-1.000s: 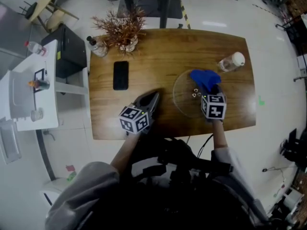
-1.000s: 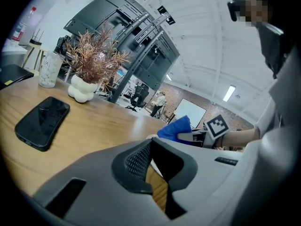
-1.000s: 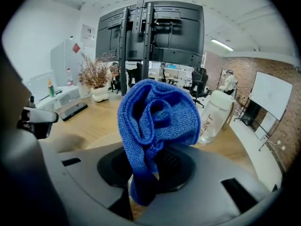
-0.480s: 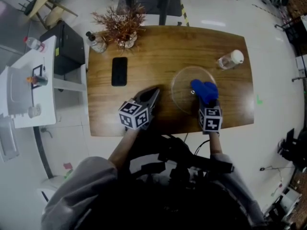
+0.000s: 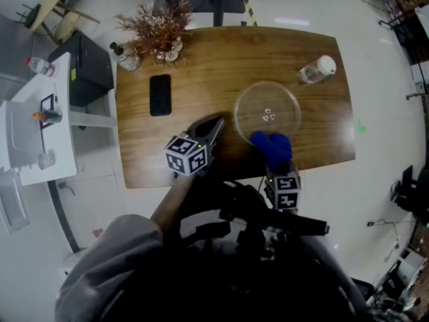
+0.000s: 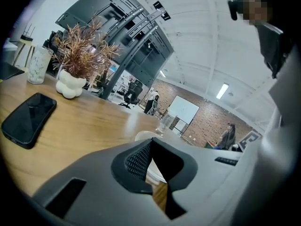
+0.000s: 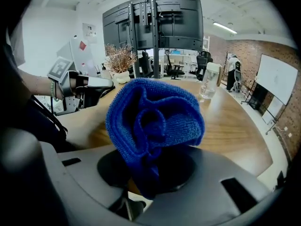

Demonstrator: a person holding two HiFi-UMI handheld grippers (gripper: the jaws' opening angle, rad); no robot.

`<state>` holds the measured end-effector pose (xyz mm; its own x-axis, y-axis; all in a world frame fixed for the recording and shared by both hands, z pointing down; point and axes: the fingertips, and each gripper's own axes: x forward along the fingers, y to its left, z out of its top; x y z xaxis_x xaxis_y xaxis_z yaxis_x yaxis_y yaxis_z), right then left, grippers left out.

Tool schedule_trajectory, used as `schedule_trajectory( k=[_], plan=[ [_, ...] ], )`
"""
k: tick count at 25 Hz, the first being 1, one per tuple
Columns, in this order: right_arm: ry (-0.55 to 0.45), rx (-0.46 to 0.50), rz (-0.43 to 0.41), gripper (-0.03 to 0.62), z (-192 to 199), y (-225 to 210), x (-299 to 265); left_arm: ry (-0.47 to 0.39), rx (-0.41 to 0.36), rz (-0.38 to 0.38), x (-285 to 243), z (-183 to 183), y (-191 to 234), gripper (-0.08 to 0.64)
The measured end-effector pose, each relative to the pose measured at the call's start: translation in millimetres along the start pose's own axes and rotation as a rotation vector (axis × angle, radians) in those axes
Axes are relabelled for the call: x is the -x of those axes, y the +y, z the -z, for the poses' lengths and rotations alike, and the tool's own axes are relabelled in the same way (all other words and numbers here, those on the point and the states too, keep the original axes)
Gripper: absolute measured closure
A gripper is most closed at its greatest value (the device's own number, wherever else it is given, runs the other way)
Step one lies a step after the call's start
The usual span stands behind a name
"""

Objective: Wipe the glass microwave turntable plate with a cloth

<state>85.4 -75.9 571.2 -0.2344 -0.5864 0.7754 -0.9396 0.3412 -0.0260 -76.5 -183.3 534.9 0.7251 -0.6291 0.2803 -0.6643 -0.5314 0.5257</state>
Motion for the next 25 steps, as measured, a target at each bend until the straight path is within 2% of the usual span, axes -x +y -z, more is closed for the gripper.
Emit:
schedule_trajectory(
  k=[4,8,13,17,20,23,25],
  plan=[
    [-0.011,-0.01,0.003,0.497,-1.7,-1.6,1.4,0.017,-0.033,0.033,-5.1,1.4,-10.8,0.56],
    [-0.063,0.011,0.034,0.497,-32.1,-25.7,-0.8,0.041,-0.089,0.084,-7.6,4.1,-24.0,0.56],
    [-0.116,0.063,0.159,0.497,-77.5,-89.8,-19.1,0.059,-0.123,0.129,-7.3,8.0,-35.3,0.56],
    [-0.113,0.052,0.245,0.497,-102.2,-140.4,-42.6,0.069,-0.13,0.14,-7.7,9.9,-38.7,0.56],
    [-0.059,-0.001,0.29,0.497,-98.1,-165.6,-59.1,0.073,-0.134,0.143,-6.5,9.9,-40.7,0.56],
    [-0.013,-0.063,0.269,0.497,-79.1,-166.0,-66.2,0.071,-0.133,0.139,-5.1,9.6,-39.5,0.56],
    [-0.035,-0.062,0.258,0.497,-70.4,-161.1,-62.9,0.073,-0.131,0.132,-5.2,10.3,-37.3,0.56]
  ],
)
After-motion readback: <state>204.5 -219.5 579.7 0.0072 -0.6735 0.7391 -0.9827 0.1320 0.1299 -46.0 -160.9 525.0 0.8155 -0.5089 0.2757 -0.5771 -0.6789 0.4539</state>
